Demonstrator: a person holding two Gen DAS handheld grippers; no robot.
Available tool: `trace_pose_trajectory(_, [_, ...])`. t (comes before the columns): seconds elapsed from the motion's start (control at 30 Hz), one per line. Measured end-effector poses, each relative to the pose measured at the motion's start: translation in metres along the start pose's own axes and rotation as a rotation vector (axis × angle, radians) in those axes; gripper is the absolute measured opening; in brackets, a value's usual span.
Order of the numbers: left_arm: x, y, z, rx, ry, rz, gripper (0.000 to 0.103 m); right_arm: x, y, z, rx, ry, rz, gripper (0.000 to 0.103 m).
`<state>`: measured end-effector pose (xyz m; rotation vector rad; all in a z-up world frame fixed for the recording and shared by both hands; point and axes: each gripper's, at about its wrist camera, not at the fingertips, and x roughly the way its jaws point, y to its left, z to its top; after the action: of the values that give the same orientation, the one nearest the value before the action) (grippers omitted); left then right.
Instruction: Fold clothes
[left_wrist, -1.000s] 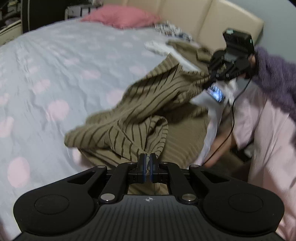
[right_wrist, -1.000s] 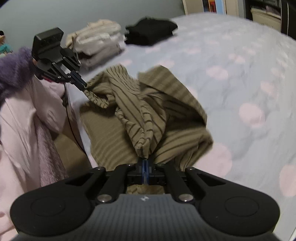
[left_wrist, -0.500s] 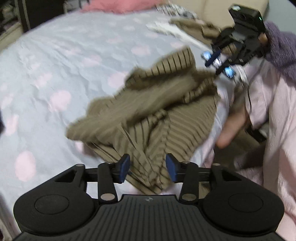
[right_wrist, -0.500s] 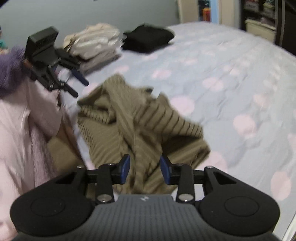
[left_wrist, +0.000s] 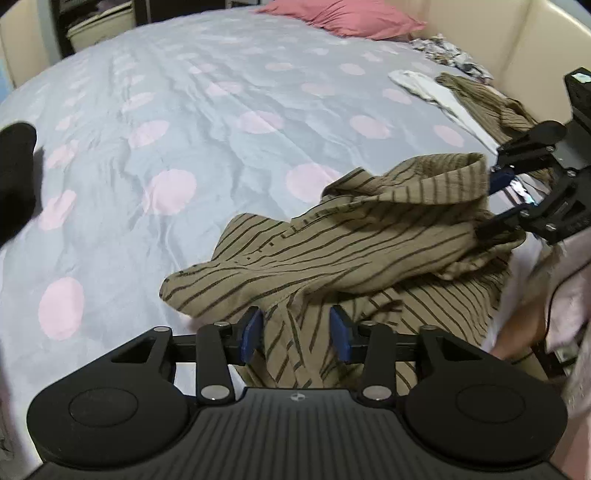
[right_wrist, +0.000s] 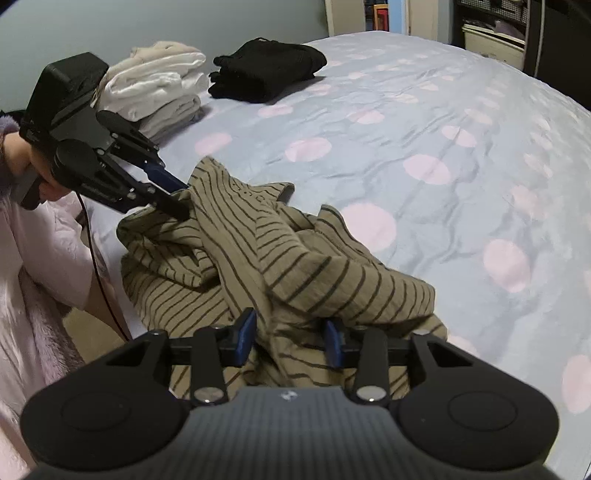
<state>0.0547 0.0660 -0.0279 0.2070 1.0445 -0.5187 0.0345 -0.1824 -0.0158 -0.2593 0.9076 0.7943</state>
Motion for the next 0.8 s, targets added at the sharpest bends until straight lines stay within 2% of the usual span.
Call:
trace_pose_trajectory(0.03, [0.003, 0.002, -0.001, -0.004, 0.002, 0.001, 0.020, -0.002, -0.001, 0.000, -0.006, -0.002, 0.006, 0.012])
trace_pose_trajectory(0.07, [0.005, 0.003, -0.001, 0.003, 0.001, 0.005, 0.010, -0.004, -0.002, 0.001, -0.009, -0.007, 0.016, 0.011])
trace_pose_trajectory(0.13, [0.002, 0.001, -0.003, 0.035, -0.021, 0.012, 0.004, -0.015, -0.008, -0.001, -0.004, -0.030, 0.041, 0.006])
trace_pose_trajectory(0.2, [-0.010, -0.001, -0.004, 0.069, -0.073, -0.014, 0.002, -0.027, -0.014, -0.006, -0.002, -0.055, 0.058, 0.006])
trace_pose_trajectory(0.33, [-0.042, -0.010, -0.018, 0.200, -0.181, -0.127, 0.001, -0.048, -0.020, -0.019, -0.022, -0.094, 0.111, 0.006])
trace_pose_trajectory(0.43, [-0.056, -0.023, -0.031, 0.301, -0.194, -0.183, 0.001, -0.050, -0.011, -0.028, -0.085, -0.078, 0.165, 0.006])
trace_pose_trajectory(0.5, [-0.055, -0.032, -0.039, 0.356, -0.173, -0.191, 0.001, -0.040, -0.003, -0.035, -0.120, -0.023, 0.163, 0.006])
trace_pose_trajectory(0.6, [-0.040, -0.046, -0.048, 0.429, -0.096, -0.188, 0.001, -0.020, 0.007, -0.042, -0.160, 0.058, 0.141, 0.007])
trace_pose_trajectory(0.7, [-0.022, -0.058, -0.056, 0.481, -0.014, -0.178, 0.002, -0.014, 0.015, -0.047, -0.195, 0.120, 0.122, 0.014])
trace_pose_trajectory(0.8, [-0.021, -0.067, -0.063, 0.532, 0.043, -0.163, 0.003, -0.025, 0.019, -0.046, -0.203, 0.112, 0.104, 0.027])
